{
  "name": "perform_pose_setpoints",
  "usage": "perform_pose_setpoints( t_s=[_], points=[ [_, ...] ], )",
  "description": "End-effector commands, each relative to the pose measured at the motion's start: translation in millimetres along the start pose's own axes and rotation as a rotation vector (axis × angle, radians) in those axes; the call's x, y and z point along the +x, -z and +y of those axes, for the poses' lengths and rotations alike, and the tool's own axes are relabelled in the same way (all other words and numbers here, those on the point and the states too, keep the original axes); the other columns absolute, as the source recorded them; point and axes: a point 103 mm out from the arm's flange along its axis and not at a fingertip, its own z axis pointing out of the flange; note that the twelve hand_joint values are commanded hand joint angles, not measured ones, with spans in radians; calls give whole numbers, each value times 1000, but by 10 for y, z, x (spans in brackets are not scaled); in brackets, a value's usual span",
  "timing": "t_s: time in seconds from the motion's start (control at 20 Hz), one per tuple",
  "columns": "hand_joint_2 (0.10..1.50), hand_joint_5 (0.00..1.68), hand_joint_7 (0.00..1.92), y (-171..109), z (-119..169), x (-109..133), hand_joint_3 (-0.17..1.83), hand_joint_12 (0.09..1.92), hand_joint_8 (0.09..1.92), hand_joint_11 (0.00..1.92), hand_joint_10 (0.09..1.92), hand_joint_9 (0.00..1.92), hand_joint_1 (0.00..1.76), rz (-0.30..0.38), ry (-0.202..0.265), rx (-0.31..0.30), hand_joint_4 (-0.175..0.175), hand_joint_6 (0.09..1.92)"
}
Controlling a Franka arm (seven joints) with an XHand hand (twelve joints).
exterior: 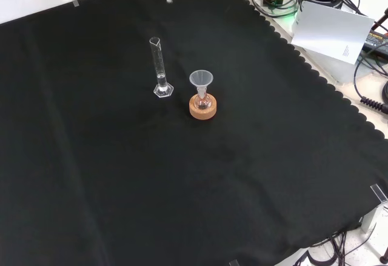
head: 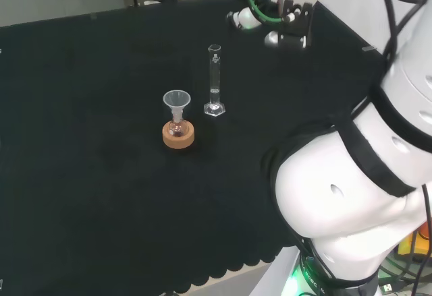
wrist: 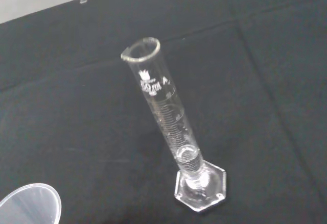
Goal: Pick up the graduated cylinder.
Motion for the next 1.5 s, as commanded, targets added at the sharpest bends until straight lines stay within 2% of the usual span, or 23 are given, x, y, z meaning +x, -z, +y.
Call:
perform_pose_setpoints(
  t_s=[0.05,0.3,0.55,0.85,1.05,1.15,1.3,1.5],
  points=[
    [1009,410,261,-319,95,-202,-108,1384,764,249,700,523,788,80,31,-11,-73,87],
    [986,415,226,-471,26,-271,-162,1376,755,258,697,469,886,157,58,-6,-72,87],
    [988,429,229,-730,-9,-304,-175,1375,760,275,707,471,902,222,95,-23,-75,87],
    [985,448,269,-980,16,-324,-175,1358,764,324,697,509,905,279,92,-43,-78,87],
    [931,471,346,-1106,61,-350,-175,1312,759,427,653,633,990,339,91,-69,-86,87],
    [916,503,384,-1192,85,-368,-175,1297,753,465,621,686,1033,367,102,-58,-86,87],
    [911,533,397,-1341,123,-386,-175,1287,742,487,587,690,1057,397,93,-39,-82,87],
    [912,541,377,-1473,149,-400,-175,1282,732,485,571,658,1062,401,84,-13,-79,87]
  ],
)
